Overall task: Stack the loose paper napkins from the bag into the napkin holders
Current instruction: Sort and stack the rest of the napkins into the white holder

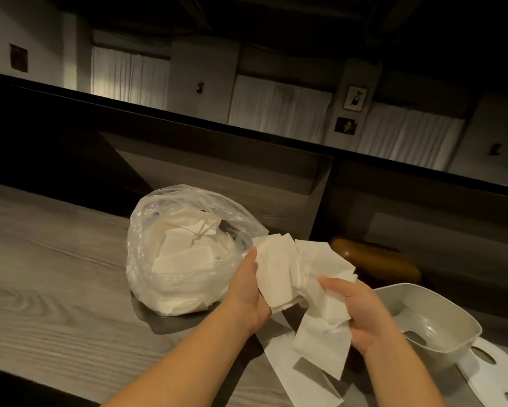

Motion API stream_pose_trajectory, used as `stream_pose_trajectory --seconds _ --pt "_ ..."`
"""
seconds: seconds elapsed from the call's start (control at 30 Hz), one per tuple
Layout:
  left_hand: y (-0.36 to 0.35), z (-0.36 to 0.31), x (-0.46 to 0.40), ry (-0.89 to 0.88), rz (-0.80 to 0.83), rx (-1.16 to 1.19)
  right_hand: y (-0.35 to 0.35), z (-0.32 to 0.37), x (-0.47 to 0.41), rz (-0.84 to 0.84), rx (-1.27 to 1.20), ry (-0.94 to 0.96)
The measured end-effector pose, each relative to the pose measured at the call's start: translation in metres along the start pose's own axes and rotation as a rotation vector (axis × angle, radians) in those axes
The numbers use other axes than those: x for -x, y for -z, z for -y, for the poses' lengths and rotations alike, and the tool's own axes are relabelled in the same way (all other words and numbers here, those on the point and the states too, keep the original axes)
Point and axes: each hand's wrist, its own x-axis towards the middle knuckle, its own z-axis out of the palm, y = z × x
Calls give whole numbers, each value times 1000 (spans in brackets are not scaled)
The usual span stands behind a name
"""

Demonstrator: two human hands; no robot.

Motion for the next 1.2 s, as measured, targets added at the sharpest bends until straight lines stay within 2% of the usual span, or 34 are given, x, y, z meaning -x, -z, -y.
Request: stream_pose_trajectory --seconds 0.13,0.3,0.4,0.5,0.57,0.67,0.87,1.03,1.1,1.2 --pt "0 -3 2 -42 -94 25 0 2 0 -23 -10 28" --pt "-5 4 12 43 -16 -80 2 9 -3 125 -248 139" --pt "-6 12 17 172 -4 -174 -2 8 -4 158 -361 126" --pt "-4 17 13 209 50 -235 -4 4 -6 210 -427 95" --pt "-6 15 13 199 129 -165 -6 2 -4 210 -372 21" --pt "-4 9 4 88 92 -114 -6 1 -1 145 -209 -74" --pt "-5 0 5 62 29 51 -9 1 0 -56 -12 -5" --pt "-2 1 2 38 -137 -21 -7 4 2 -118 209 92" --pt "-4 -2 6 26 -152 -46 -1 10 5 -134 191 152" --pt "-4 -9 11 45 -187 -293 11 21 12 -8 114 162"
